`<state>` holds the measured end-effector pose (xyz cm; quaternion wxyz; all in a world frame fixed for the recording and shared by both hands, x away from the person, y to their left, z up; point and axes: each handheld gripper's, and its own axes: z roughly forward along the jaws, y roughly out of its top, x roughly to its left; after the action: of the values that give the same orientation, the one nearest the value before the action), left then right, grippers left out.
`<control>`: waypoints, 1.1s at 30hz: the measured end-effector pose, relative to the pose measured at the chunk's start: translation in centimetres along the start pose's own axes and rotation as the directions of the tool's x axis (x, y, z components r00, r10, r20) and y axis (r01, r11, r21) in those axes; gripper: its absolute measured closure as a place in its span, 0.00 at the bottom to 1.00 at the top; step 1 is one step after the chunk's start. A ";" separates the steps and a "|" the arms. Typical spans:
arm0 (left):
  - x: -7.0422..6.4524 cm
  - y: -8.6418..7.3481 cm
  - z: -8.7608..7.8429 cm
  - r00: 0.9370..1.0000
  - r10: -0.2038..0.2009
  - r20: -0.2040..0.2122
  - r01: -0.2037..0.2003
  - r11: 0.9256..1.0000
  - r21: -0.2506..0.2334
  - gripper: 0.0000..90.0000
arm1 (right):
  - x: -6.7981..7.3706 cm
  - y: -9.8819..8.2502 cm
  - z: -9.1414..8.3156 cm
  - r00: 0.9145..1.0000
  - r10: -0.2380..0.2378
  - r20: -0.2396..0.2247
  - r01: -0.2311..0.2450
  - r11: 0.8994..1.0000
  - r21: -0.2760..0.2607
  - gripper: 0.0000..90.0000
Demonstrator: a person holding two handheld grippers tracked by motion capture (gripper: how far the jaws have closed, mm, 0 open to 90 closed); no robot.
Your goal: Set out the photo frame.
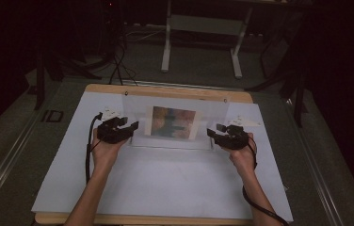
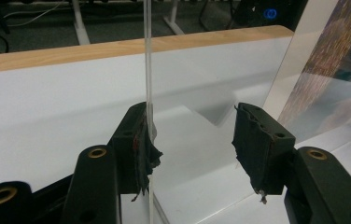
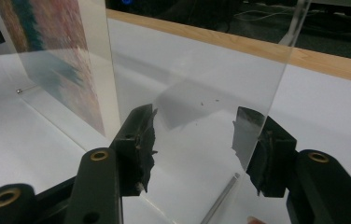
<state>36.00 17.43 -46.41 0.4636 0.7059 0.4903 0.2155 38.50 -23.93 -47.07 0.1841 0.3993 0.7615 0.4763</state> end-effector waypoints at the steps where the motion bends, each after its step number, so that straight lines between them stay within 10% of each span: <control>1: 0.0 -0.1 0.0 1.000 0.002 -0.001 -0.002 1.000 -0.002 0.53 | 0.0 0.0 0.0 1.000 -0.002 0.000 0.002 1.000 0.000 0.53; 33: 1.5 -0.6 -1.2 1.000 -0.017 0.016 0.018 0.998 -0.066 0.53 | -0.9 -0.2 -1.5 0.998 -0.061 -0.007 0.061 0.998 -0.011 0.55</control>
<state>35.41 19.40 -46.58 0.4922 0.6874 0.4856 0.2222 38.01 -25.51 -46.60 0.1981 0.3729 0.7714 0.4761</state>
